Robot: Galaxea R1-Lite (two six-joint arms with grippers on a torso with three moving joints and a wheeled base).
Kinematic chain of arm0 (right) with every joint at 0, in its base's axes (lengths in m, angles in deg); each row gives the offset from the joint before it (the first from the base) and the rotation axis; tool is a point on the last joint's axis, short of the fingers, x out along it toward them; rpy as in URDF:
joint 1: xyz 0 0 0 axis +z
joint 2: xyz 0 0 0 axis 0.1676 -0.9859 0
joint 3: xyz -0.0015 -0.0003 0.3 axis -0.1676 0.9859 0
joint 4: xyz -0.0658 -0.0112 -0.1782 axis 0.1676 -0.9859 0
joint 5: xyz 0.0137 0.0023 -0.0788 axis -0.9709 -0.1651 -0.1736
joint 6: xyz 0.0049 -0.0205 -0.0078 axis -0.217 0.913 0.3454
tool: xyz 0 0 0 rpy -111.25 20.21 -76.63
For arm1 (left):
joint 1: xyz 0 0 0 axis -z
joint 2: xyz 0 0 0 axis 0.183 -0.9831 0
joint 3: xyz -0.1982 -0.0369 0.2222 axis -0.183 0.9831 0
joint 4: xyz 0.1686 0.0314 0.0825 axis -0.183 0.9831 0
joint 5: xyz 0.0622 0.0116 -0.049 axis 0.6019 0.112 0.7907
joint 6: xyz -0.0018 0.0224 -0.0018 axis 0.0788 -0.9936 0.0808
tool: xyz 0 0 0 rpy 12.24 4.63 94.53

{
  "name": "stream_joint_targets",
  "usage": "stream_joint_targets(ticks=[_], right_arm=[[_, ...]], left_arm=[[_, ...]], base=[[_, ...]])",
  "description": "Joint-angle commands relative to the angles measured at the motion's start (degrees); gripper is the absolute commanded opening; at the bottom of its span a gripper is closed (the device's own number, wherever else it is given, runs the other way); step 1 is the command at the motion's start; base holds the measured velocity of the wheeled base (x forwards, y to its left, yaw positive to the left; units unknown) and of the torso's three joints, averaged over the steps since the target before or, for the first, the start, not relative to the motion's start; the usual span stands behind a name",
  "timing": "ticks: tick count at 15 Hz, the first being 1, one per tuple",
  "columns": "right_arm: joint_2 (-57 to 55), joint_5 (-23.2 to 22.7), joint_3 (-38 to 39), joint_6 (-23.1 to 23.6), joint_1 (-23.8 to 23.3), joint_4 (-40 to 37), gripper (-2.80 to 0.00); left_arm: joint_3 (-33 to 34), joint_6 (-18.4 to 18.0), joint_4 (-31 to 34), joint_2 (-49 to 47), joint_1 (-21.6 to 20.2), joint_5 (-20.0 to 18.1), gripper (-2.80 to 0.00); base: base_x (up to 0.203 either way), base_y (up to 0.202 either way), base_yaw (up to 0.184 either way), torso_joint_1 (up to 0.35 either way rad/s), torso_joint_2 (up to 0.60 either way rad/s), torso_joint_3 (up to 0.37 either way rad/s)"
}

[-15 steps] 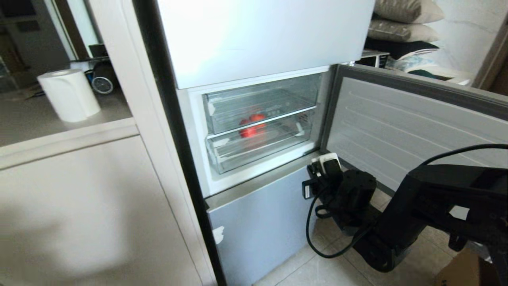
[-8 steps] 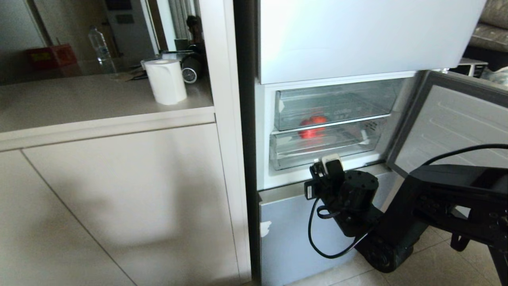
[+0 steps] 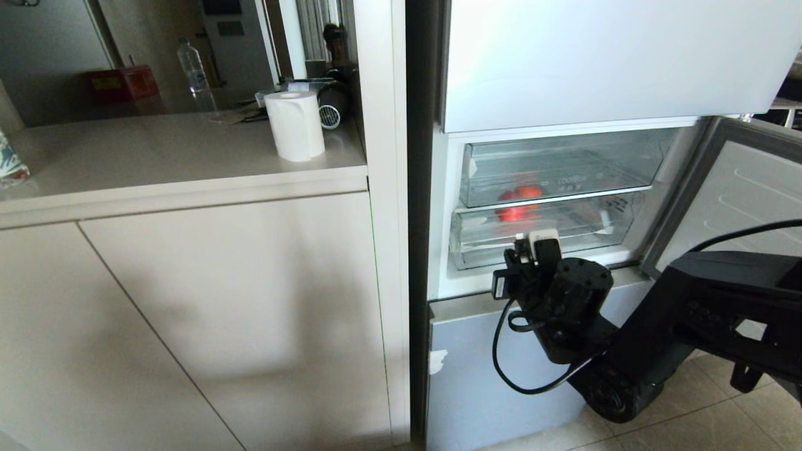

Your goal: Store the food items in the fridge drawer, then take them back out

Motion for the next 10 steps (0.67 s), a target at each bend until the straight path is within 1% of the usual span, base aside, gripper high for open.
stream_joint_targets(ticks=[1,5,7,10], right_arm=[[4.4,0.3,0.2,-1.2,-0.2,0.5,-2.8],[10.3,1.6,0.1,-1.5,-1.6,0.5,-2.8],[13.1,3.7,0.4,-1.4,-2.4,0.5,-2.8],[16.5,4.7,1.4,-1.4,-4.0,0.5,-2.8]], left_arm=[[0.0,0.0,0.0,0.0,0.0,0.0,-2.8],[0.0,0.0,0.0,0.0,0.0,0.0,-2.8],[0.0,0.0,0.0,0.0,0.0,0.0,-2.8],[0.0,0.0,0.0,0.0,0.0,0.0,-2.8]], base=[[0.0,0.0,0.0,0.0,0.0,0.0],[0.0,0.0,0.0,0.0,0.0,0.0],[0.0,0.0,0.0,0.0,0.0,0.0],[0.0,0.0,0.0,0.0,0.0,0.0]])
